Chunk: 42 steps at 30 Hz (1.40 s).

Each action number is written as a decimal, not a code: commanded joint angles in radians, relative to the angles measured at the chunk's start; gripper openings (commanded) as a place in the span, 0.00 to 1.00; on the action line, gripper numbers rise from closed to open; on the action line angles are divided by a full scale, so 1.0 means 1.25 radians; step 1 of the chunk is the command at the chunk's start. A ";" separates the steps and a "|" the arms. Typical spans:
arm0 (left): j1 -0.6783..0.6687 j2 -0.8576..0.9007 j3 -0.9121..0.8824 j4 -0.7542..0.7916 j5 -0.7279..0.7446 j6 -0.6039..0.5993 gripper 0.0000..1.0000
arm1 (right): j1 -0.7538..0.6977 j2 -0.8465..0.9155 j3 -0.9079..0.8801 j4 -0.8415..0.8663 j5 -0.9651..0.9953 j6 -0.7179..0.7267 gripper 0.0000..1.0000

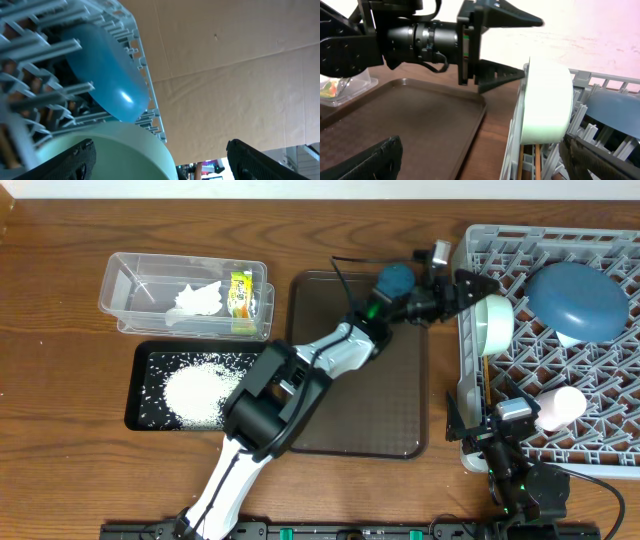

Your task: Sort waste into correct bins and load items into the dishwasher rack

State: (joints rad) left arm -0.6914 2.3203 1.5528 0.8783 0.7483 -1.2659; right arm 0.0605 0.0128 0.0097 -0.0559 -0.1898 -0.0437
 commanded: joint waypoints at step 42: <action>0.306 -0.962 0.016 -1.709 -0.878 0.802 0.88 | -0.008 -0.002 -0.003 0.000 -0.001 0.010 0.99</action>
State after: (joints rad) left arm -0.3088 1.1511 1.5669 -1.2228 -0.2783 -0.2871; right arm 0.0605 0.0128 0.0082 -0.0547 -0.1898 -0.0437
